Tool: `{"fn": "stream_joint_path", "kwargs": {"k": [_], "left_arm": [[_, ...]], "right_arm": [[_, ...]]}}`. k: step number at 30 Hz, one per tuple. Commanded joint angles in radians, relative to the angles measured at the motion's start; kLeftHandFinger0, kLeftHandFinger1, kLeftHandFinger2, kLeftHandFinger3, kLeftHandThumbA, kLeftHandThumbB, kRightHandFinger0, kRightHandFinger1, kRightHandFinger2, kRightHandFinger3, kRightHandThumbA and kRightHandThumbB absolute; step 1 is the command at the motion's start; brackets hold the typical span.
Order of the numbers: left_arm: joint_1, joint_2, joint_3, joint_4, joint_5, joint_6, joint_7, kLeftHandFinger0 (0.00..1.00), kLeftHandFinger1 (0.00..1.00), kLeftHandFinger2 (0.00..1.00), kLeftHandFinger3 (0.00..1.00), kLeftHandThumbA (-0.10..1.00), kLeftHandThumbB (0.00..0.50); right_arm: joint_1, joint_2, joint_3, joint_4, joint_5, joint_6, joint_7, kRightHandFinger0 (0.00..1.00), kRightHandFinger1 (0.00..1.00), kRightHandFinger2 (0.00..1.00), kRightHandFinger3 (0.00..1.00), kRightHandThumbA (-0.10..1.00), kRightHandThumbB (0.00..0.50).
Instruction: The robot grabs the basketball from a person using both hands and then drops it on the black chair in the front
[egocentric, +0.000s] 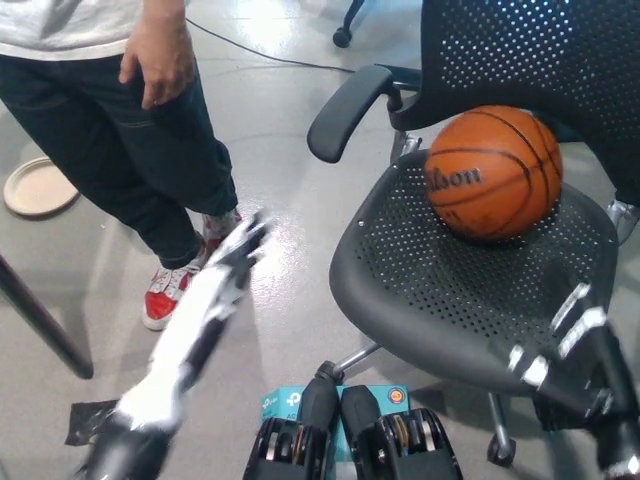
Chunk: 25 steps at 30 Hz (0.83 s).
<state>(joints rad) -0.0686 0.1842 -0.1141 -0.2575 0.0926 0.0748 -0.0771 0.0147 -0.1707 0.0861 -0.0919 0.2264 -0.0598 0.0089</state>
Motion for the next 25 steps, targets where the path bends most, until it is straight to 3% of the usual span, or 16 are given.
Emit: {"fn": "stream_joint_path", "kwargs": {"k": [1, 6, 7, 11, 25], "left_arm": [[0.084, 0.027, 0.056, 0.078, -0.006, -0.180, 0.031, 1.00, 1.00, 1.00, 1.00, 1.00, 0.159], [0.109, 0.027, 0.076, 0.189, 0.021, -0.255, 0.048, 1.00, 1.00, 1.00, 1.00, 1.00, 0.156], [0.101, 0.028, 0.087, 0.263, 0.030, -0.269, 0.066, 1.00, 1.00, 1.00, 1.00, 1.00, 0.170], [0.089, 0.020, 0.101, 0.336, 0.045, -0.303, 0.082, 1.00, 1.00, 1.00, 1.00, 1.00, 0.174], [0.079, 0.033, 0.119, 0.487, 0.017, -0.327, 0.058, 1.00, 1.00, 1.00, 1.00, 1.00, 0.099]], "right_arm": [[0.008, 0.020, 0.011, 0.100, -0.050, -0.150, 0.054, 1.00, 1.00, 1.00, 1.00, 1.00, 0.213], [0.020, 0.032, -0.006, 0.184, -0.027, -0.207, 0.079, 1.00, 1.00, 1.00, 1.00, 1.00, 0.204], [0.011, 0.035, -0.004, 0.245, -0.035, -0.201, 0.078, 1.00, 1.00, 1.00, 1.00, 1.00, 0.241], [0.000, 0.038, -0.003, 0.306, -0.050, -0.215, 0.087, 1.00, 1.00, 1.00, 1.00, 1.00, 0.250], [-0.022, 0.036, -0.025, 0.400, -0.055, -0.248, 0.116, 1.00, 1.00, 1.00, 1.00, 1.00, 0.239]]}}
